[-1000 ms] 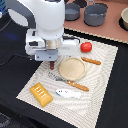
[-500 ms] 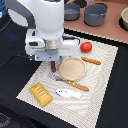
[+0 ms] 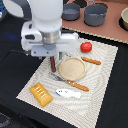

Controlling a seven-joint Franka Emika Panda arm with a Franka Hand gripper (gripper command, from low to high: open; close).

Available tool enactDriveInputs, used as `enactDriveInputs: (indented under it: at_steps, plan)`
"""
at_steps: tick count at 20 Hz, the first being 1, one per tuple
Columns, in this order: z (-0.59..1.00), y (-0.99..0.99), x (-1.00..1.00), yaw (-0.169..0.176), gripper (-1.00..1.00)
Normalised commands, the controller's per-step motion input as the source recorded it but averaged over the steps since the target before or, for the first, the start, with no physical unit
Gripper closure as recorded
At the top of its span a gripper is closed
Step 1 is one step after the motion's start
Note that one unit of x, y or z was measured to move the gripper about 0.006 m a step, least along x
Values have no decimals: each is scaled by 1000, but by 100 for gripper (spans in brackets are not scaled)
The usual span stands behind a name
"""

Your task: Interact with the objects in diverse but meaningful ways.

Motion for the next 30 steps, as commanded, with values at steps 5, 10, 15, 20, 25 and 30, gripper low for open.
enactDriveInputs:
  at_steps: [5, 10, 15, 20, 25, 30]
  plan:
    - [123, -587, -219, 9, -100]
    - [1, -889, 136, 90, -100]
    - [87, -580, 3, 205, -100]
    - [229, -576, 89, 176, -100]
    - [315, -697, 523, 28, -100]
    - [186, -741, 633, 0, -100]
